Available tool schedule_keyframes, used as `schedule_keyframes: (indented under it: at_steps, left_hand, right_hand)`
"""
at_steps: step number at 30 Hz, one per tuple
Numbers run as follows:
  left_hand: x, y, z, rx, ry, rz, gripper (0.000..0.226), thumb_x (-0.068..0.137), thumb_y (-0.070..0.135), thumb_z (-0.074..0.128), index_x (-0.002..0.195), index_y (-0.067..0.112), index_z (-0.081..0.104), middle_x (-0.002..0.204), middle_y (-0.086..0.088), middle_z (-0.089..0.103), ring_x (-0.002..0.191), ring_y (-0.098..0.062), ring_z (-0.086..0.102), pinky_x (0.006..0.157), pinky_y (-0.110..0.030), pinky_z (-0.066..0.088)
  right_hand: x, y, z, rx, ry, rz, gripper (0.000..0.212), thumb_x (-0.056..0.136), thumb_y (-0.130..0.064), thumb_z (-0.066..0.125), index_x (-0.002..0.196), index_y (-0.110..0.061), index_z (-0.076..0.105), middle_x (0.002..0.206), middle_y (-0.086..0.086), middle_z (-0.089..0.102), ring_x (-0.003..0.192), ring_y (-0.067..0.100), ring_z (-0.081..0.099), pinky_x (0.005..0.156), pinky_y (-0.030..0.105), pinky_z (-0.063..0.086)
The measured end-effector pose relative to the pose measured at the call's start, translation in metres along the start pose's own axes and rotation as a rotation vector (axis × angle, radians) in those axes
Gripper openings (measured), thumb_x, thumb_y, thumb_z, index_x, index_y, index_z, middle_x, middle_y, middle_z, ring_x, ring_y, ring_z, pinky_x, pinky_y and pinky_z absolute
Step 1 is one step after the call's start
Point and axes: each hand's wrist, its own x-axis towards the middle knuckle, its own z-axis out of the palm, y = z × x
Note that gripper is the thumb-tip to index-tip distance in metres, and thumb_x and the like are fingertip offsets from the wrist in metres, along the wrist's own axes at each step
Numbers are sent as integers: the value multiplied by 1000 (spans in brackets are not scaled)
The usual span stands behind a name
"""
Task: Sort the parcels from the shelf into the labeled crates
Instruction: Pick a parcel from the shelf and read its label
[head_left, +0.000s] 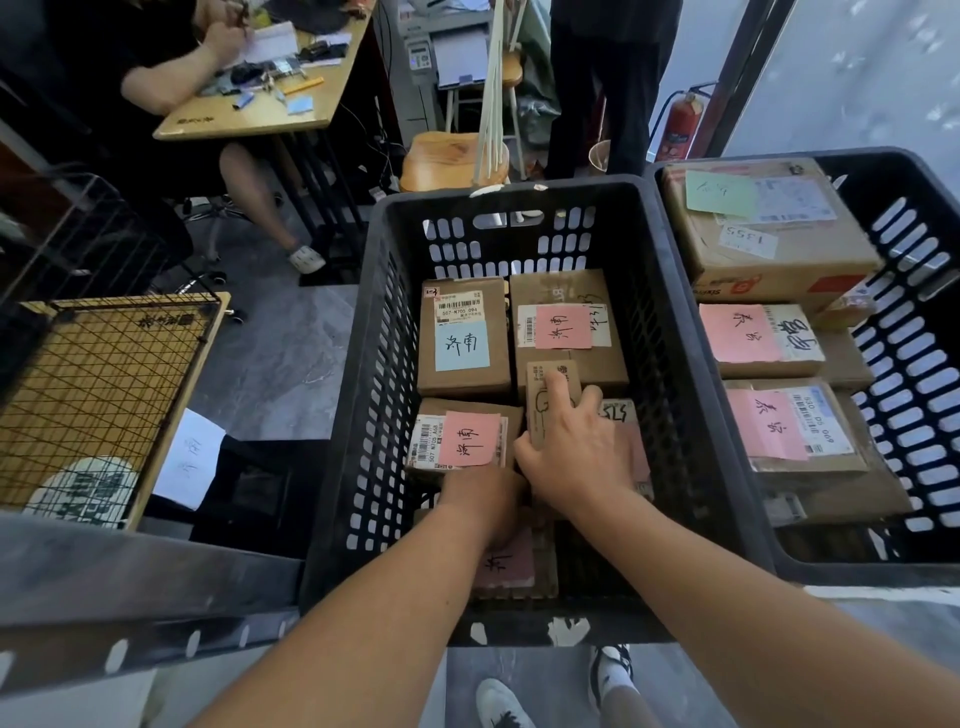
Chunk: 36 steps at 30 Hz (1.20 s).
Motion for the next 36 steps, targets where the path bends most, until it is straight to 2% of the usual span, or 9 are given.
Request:
schedule_keyframes:
  at_steps: [4,8,16,21,25,29,31,33,36]
  left_hand:
    - [10,-1,9,-71,-22,-42,40,102,50,59,134,28,65,131,-2,68,113,-29,65,93,-49,57]
    - [13,-3,14,28,-73,-90,52,101,56,57,140,22,60,136,-7,65,122,-31,63,98,-49,55]
    - [6,-11,10,66,-12,-142,57,97,53,67,145,24,58,141,-6,63,127,-30,62,99,-49,56]
    - [2,-9,-9,-87,-154,-101,62,97,40,71,154,24,52,150,-6,59,134,-30,58,110,-47,53]
    - [-8,-18,-24,-242,-196,-146,41,105,23,62,145,18,60,137,-12,65,107,-26,64,89,-38,58]
    - [-18,-34,-37,-727,55,-415,33,110,18,48,136,10,67,126,-16,71,110,-31,70,92,-39,61]
    - [-25,-36,-47,-976,269,-486,40,115,22,33,137,7,63,128,-16,68,98,-24,67,73,-21,56]
    - [-31,-33,-55,-1251,447,-532,44,115,29,27,119,5,64,109,-13,71,79,-20,66,55,-19,54]
    - [-38,-26,-69,-1349,632,-490,41,111,45,37,126,17,64,109,-3,73,90,-16,69,72,-35,60]
  right_hand:
    - [1,1,-4,11,-41,-2,62,94,-45,56,144,-31,22,122,13,45,86,32,62,72,45,59]
    - [-2,2,-25,-59,-77,-50,62,93,-48,55,143,-30,23,117,9,47,80,27,56,67,38,50]
    - [-6,39,-104,-97,-333,-231,78,89,-52,63,151,-47,17,127,-4,58,98,17,67,75,37,63]
    - [0,34,-101,177,-269,-142,67,98,-41,63,150,-43,22,127,0,59,94,16,71,67,33,65]
    - [20,18,-90,551,-348,54,64,100,-26,67,151,-38,31,113,-3,71,83,12,77,62,30,64]
    - [46,7,-77,819,-396,223,58,101,-21,65,152,-30,39,108,2,75,83,17,78,60,33,62]
    - [60,0,-72,903,-386,263,54,103,-24,62,152,-27,40,112,3,75,86,18,77,59,34,60]
    - [74,-8,-67,939,-356,271,53,104,-26,60,152,-28,39,117,2,73,87,18,76,62,37,62]
    - [93,-20,-54,994,-352,267,52,105,-30,59,152,-30,37,119,1,71,92,19,75,72,42,65]
